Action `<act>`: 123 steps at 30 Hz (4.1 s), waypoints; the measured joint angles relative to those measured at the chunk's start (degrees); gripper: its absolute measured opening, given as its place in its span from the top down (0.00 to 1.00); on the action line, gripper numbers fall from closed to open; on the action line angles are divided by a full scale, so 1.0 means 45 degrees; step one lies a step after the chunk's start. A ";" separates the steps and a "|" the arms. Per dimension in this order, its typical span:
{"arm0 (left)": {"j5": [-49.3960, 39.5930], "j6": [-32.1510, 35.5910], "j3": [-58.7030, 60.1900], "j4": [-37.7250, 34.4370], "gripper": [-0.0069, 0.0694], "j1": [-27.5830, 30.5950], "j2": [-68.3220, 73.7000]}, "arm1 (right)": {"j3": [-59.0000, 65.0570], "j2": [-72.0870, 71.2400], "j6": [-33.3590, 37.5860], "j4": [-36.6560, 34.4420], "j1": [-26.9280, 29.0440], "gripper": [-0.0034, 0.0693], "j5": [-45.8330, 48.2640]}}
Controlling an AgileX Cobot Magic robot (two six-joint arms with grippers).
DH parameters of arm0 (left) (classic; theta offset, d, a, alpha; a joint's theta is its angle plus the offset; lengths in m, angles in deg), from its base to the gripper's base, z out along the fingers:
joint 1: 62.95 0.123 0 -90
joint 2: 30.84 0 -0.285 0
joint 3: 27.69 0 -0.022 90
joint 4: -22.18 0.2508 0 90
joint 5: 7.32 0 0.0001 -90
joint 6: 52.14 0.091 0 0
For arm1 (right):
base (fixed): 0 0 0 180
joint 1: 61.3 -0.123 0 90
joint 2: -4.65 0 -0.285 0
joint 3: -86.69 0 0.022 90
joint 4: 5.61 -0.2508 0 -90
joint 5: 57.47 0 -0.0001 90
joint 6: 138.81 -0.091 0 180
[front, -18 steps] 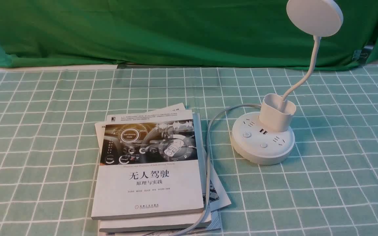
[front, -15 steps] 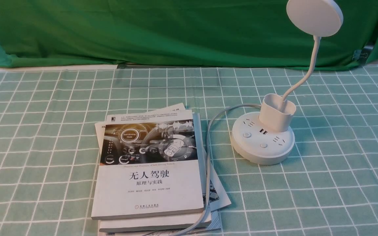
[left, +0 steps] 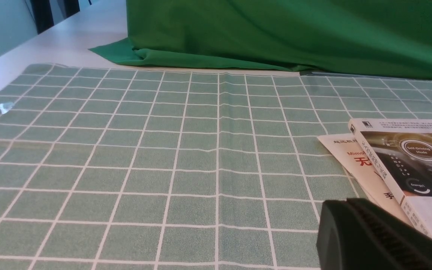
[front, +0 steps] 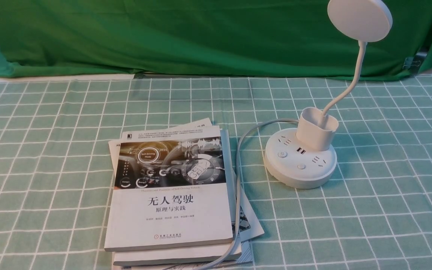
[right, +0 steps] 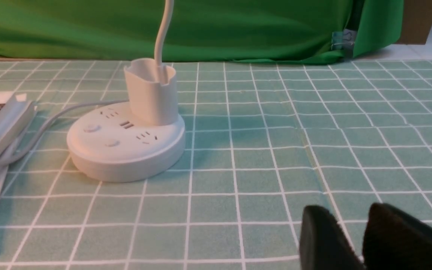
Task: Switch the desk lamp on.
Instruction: Use the right arm to press the button switch on the lamp holder
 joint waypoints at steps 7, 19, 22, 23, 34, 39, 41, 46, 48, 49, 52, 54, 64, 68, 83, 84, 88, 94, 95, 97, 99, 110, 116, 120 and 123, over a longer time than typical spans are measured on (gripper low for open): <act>0.0000 0.0000 0.0000 0.0000 0.88 0.0000 0.0000 | 0.0000 0.0000 0.0000 0.0000 0.0000 0.62 0.0000; 0.0000 0.0082 0.0000 0.0000 0.88 0.0000 0.0000 | 0.0000 0.0000 -0.6084 -0.2802 0.0000 0.62 0.0000; 0.0000 0.0082 0.0000 0.0000 0.88 0.0000 0.0000 | 0.0000 0.0000 -0.9170 -0.3517 0.0000 0.62 0.0000; 0.0000 0.0082 0.0000 0.0000 0.88 0.0000 0.0000 | 0.0000 0.0000 -1.0104 -0.3406 0.0000 0.62 -0.0015; 0.0000 0.0082 0.0000 0.0000 0.88 0.0000 0.0000 | -0.0014 0.0000 -0.8434 -0.2768 -0.0382 0.62 -0.1011; 0.0000 0.0082 0.0000 0.0000 0.88 0.0000 0.0000 | -0.1528 0.0344 -0.4222 -0.2754 -0.1190 0.74 -0.1109; 0.0000 0.0082 0.0000 0.0000 0.88 0.0000 0.0000 | -0.2536 0.1192 -0.2619 -0.2754 -0.1401 0.85 -0.1008; 0.0000 0.0082 0.0000 0.0000 0.88 0.0000 0.0000 | -0.6560 0.4891 0.1831 -0.2742 -0.1651 0.91 0.1456; 0.0000 0.0082 0.0000 0.0000 0.88 0.0000 0.0000 | -0.8136 0.6304 0.3410 -0.2742 -0.1674 0.91 0.2729; 0.0000 0.0082 0.0000 0.0000 0.88 0.0000 0.0000 | -0.8937 0.6900 0.3991 -0.2754 -0.1684 0.91 0.3252; 0.0000 0.0082 0.0000 0.0000 0.88 0.0000 0.0000 | -1.0537 0.8594 0.5138 -0.2754 -0.1698 0.91 0.4535; 0.0000 0.0082 0.0000 0.0000 0.88 0.0000 0.0000 | -1.1193 0.9654 0.5444 -0.2754 -0.1698 0.91 0.4919; 0.0000 0.0082 0.0000 0.0000 0.88 0.0000 0.0000 | -1.1443 1.3147 0.5835 -0.2965 -0.3587 0.91 0.4883; 0.0000 0.0082 0.0000 0.0000 0.88 0.0000 0.0000 | -1.1443 1.4078 0.5979 -0.2965 -0.4958 0.91 0.3665; 0.0000 0.0082 0.0000 0.0000 0.88 0.0000 0.0000 | -0.6204 1.4982 0.4038 -0.3014 -0.5990 0.91 -0.7699; 0.0000 0.0082 0.0000 0.0000 0.88 0.0000 0.0000 | -0.5948 1.5132 0.3992 -0.3155 -0.5990 0.91 -0.8315; 0.0000 0.0082 0.0000 0.0000 0.88 0.0000 0.0000 | -0.5320 1.6420 0.3950 -0.4448 -0.5724 0.91 -1.0095; 0.0000 0.0082 0.0000 0.0000 0.88 0.0000 0.0000 | -0.5505 1.9016 0.3077 -0.4821 -0.5557 0.91 -1.0754; 0.0000 0.0082 0.0000 0.0000 0.88 0.0000 0.0000 | -0.5628 1.9309 0.2975 -0.4810 -0.5557 0.91 -1.0754; 0.0000 0.0082 0.0000 0.0000 0.88 0.0000 0.0000 | -0.5983 1.9912 0.2882 -0.4683 -0.5557 0.91 -1.0779; 0.0000 0.0082 0.0000 0.0000 0.88 0.0000 0.0000 | -0.6421 2.0380 0.2903 -0.4407 -0.5557 0.91 -1.0853; 0.0000 0.0082 0.0000 0.0000 0.88 0.0000 0.0000 | -0.7200 2.2517 0.3066 -0.4122 -0.5557 0.91 -1.1754; 0.0000 0.0082 0.0000 0.0000 0.88 0.0000 0.0000 | -0.7267 2.2826 0.3082 -0.4107 -0.5557 0.91 -1.2586; 0.0000 0.0082 0.0000 0.0000 0.88 0.0000 0.0000 | -0.7306 2.3002 0.3082 -0.4094 -0.5557 0.91 -1.2690; 0.0000 0.0082 0.0000 0.0000 0.88 0.0000 0.0000 | -0.7371 2.3305 0.3082 -0.4094 -0.5557 0.91 -1.2982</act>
